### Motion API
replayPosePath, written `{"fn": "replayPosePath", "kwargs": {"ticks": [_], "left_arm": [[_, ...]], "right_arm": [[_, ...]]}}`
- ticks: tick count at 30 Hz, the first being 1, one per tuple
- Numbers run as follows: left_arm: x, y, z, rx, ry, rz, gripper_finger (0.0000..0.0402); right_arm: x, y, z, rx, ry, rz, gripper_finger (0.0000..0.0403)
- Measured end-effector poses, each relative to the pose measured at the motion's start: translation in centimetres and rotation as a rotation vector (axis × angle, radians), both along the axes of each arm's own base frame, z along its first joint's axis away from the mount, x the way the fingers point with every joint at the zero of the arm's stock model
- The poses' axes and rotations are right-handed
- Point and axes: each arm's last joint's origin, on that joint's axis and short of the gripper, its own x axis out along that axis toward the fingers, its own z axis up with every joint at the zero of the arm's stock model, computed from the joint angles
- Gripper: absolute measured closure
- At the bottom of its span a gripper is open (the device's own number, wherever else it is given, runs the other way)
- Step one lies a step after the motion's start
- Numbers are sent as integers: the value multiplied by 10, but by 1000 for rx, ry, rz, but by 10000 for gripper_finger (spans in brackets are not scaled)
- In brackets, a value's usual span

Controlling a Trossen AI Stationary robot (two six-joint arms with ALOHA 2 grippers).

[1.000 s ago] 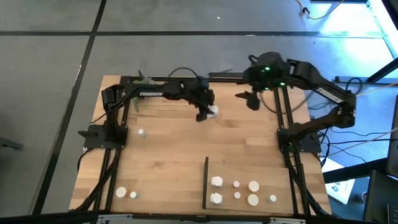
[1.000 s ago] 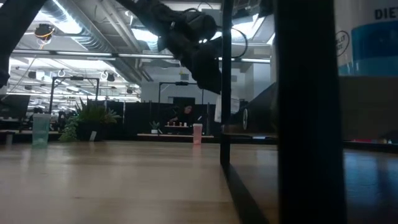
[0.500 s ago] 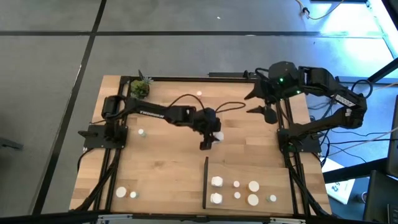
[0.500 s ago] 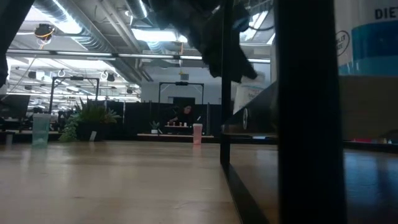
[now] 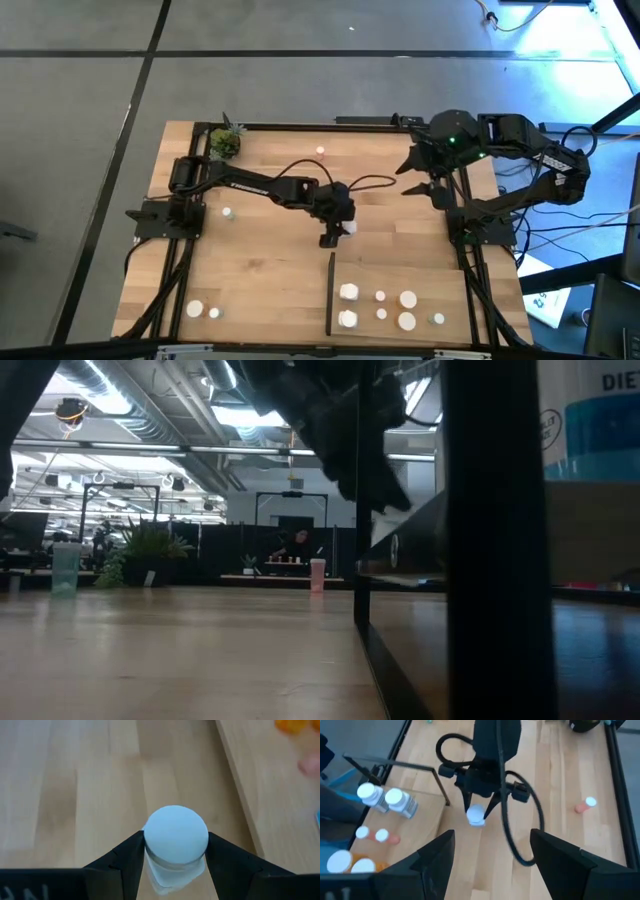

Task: Pick and place medicine bottles onto shelf by color
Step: Put the top white pill bottle on the shelf

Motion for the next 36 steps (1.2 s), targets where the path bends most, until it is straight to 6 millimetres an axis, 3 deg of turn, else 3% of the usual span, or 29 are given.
{"fn": "replayPosePath", "kwargs": {"ticks": [9,36], "left_arm": [[3,2,-10,2,15,-8,215],[5,6,-11,32,0,-31,215]], "right_arm": [[-2,0,-2,-4,25,7,142],[-1,0,-1,-5,16,6,142]]}}
